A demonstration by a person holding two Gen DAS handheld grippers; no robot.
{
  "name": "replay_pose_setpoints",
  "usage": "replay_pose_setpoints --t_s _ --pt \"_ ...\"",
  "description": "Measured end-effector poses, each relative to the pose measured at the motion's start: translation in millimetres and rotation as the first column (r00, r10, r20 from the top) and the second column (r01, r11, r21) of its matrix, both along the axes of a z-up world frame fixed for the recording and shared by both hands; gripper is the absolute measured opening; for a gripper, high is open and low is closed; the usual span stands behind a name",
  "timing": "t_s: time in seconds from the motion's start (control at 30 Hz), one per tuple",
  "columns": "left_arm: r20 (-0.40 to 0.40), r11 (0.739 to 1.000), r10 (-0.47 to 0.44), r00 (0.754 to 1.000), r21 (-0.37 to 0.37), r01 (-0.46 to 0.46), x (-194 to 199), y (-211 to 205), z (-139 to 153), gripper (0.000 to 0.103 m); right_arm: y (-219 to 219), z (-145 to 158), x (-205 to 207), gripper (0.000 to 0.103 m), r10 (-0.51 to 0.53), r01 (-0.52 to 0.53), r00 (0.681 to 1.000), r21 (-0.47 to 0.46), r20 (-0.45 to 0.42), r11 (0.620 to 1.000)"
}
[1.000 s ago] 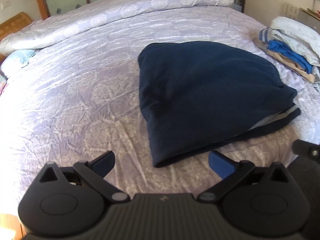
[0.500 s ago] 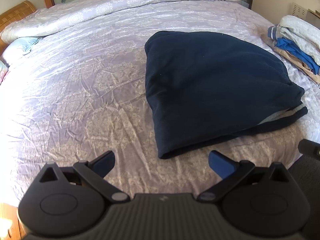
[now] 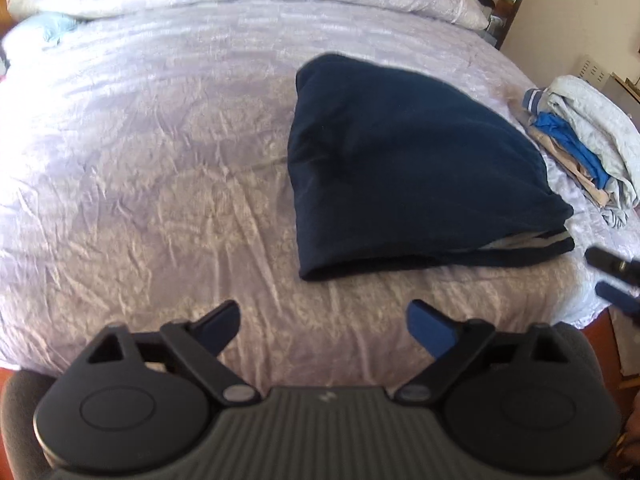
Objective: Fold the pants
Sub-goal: 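Grasp the navy pants bundle with the left gripper while the right gripper grasps its striped edge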
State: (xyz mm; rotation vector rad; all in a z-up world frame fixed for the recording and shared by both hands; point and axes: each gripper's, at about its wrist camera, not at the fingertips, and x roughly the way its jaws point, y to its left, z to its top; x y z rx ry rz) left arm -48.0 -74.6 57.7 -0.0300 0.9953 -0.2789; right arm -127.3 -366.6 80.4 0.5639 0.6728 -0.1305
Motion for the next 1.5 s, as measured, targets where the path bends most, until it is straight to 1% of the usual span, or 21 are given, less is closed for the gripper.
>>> replay_pose_setpoints --t_s 0.1,0.17,0.27,0.4,0.5,0.6,0.67,0.7,0.77,0.8,0.83,0.87,0.9,0.93,0.97,1.03,1.1,1.17,1.27,1.37,1.5 --pt "0.095 0.998 -0.039 0.995 0.055 0.034 9.9 -5.2 15.4 0.092 -29.7 5.2 14.4 0.086 0.007 -0.010 0.998 0.059 0.055 0.998" --pt "0.118 0.994 -0.073 0.990 0.094 0.062 28.3 -8.1 24.7 0.092 -50.8 4.6 27.9 0.086 0.011 -0.015 0.997 0.050 0.080 0.999" --pt "0.089 0.995 -0.100 0.991 0.028 0.098 66.8 -3.9 27.5 0.092 -79.5 -5.7 50.7 0.086 0.008 -0.014 0.996 0.057 0.090 0.998" --pt "0.021 0.996 -0.083 0.996 -0.041 0.084 114.5 -0.3 10.5 0.089 -107.1 -29.3 82.4 0.086 0.019 -0.033 0.996 0.155 0.090 0.987" --pt "-0.037 0.991 -0.111 0.993 -0.081 0.108 134.8 -1.8 -3.6 0.086 -116.0 -43.3 100.4 0.086 0.031 -0.043 0.997 0.171 0.071 0.984" --pt "-0.107 0.980 -0.159 0.981 -0.140 0.143 143.9 -8.7 -20.4 0.086 -106.0 -59.6 114.5 0.086 0.165 -0.168 0.986 0.267 0.033 0.949" --pt "-0.162 0.967 -0.214 0.963 -0.174 0.185 147.7 -18.4 -35.7 0.083 -78.5 -53.4 118.2 0.087 0.233 -0.233 0.972 0.114 0.015 0.966" --pt "-0.171 0.967 -0.220 0.960 -0.167 0.191 147.2 -24.7 -44.8 0.085 -66.0 -51.2 120.6 0.089 0.251 -0.251 0.968 0.058 -0.002 0.966" --pt "-0.109 0.972 -0.211 0.971 -0.131 0.197 140.2 -33.9 -49.5 0.089 -52.2 -49.1 125.2 0.088 0.259 -0.259 0.966 0.012 -0.019 0.966" --pt "-0.097 0.973 -0.207 0.973 -0.126 0.195 138.4 -35.7 -49.9 0.089 -45.9 -47.8 127.2 0.081 0.277 -0.277 0.961 -0.001 -0.015 0.961" --pt "-0.095 0.974 -0.199 0.975 -0.131 0.186 137.0 -34.9 -48.9 0.083 -37.5 -45.2 127.9 0.075 0.266 -0.267 0.964 -0.032 -0.018 0.963" --pt "-0.090 0.975 -0.187 0.978 -0.138 0.173 135.6 -31.4 -45.6 0.065 -29.4 -41.9 128.2 0.071 0.259 -0.260 0.966 -0.078 -0.022 0.962" --pt "-0.083 0.976 -0.176 0.981 -0.143 0.163 134.2 -26.6 -40.6 0.055 -20.0 -37.6 126.3 0.061 0.254 -0.255 0.967 -0.129 -0.025 0.958" --pt "-0.073 0.975 -0.175 0.982 -0.152 0.163 133.4 -20.4 -34.0 0.035 -11.4 -31.4 123.8 0.050 0.251 -0.251 0.968 -0.175 -0.018 0.952" --pt "-0.062 0.970 -0.180 0.982 -0.176 0.167 132.6 -13.1 -27.6 0.019 -3.2 -23.1 121.4 0.047 0.259 -0.254 0.966 -0.202 -0.004 0.946" --pt "-0.045 0.957 -0.183 0.982 -0.238 0.167 130.0 1.2 -12.4 0.017 9.6 -3.1 119.6 0.038 0.288 -0.275 0.957 -0.212 0.034 0.938" --pt "0.012 0.956 -0.180 0.984 -0.235 0.178 123.2 10.0 6.8 0.017 29.8 22.1 119.4 0.037 0.329 -0.300 0.940 -0.249 0.085 0.921" --pt "0.102 0.959 -0.163 0.981 -0.217 0.182 117.1 20.9 32.7 0.017 53.4 48.2 122.8 0.036 0.394 -0.351 0.907 -0.250 0.149 0.902" --pt "0.216 0.962 -0.088 0.972 -0.236 0.139 116.7 59.0 77.0 0.017 102.1 84.1 136.6 0.036 0.475 -0.396 0.855 -0.331 0.205 0.856" --pt "0.343 0.973 -0.003 0.939 -0.217 0.083 124.1 107.1 122.2 0.017 139.4 120.1 157.8 0.036 0.529 -0.407 0.796 -0.386 0.294 0.828" --pt "0.452 0.980 0.111 0.885 -0.198 -0.021 157.3 170.1 179.3 0.017 182.8 162.1 214.7 0.035 0.552 -0.403 0.724 -0.395 0.414 0.825"
